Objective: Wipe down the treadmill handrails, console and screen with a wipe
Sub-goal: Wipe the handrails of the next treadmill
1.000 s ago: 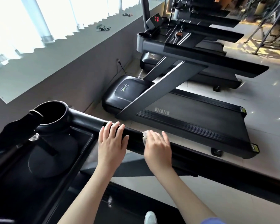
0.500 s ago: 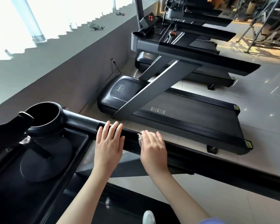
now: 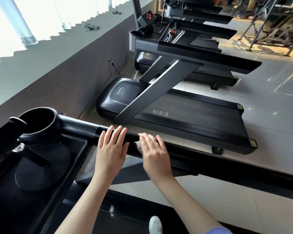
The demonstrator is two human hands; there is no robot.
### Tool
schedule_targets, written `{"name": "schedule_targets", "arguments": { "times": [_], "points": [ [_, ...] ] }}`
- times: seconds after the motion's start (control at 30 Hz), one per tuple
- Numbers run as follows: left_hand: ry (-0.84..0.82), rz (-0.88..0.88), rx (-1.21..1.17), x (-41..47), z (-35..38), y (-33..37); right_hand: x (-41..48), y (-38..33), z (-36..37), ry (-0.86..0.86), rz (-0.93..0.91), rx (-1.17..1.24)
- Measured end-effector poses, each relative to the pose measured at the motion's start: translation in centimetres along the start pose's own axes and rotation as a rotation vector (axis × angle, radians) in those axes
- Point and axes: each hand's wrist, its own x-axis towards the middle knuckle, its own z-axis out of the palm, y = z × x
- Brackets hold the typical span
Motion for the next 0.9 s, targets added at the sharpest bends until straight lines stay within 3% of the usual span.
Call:
{"name": "schedule_targets", "arguments": {
  "times": [0.13, 0.27, 0.43, 0.6, 0.7, 0.8, 0.9],
  "points": [
    [0.007, 0.003, -0.005, 0.1, 0.0, -0.1, -1.4, 3.3, -1.7, 0.042, 0.048, -0.084],
    [0.023, 0.003, -0.018, 0.1, 0.0, -0.1, 0.6, 0.4, 0.0, 0.068, 0.196, -0.039],
    [-0.007, -0.02, -0.026, 0.1, 0.1, 0.0, -1.9, 3.3, -1.2, 0.05, -0.001, -0.081],
    [-0.028, 0.061, -0.054, 1.2, 0.0, 1.3, -0.5, 3.3, -1.6, 0.054, 0.279, -0.083],
    [-0.066, 0.109, -0.08, 1.5, 0.4, 2.7, -0.8, 1.3, -0.6, 0.058, 0.194, -0.062],
    [-0.076, 0.108, -0.071, 1.4, 0.7, 2.8, -2.5, 4.3, -2.0, 0.039, 0.069, -0.103],
    [-0.07, 0.112, -0.071, 1.4, 0.8, 2.6, -3.0, 6.7, -3.3, 0.039, 0.204, -0.138]
  ]
}}
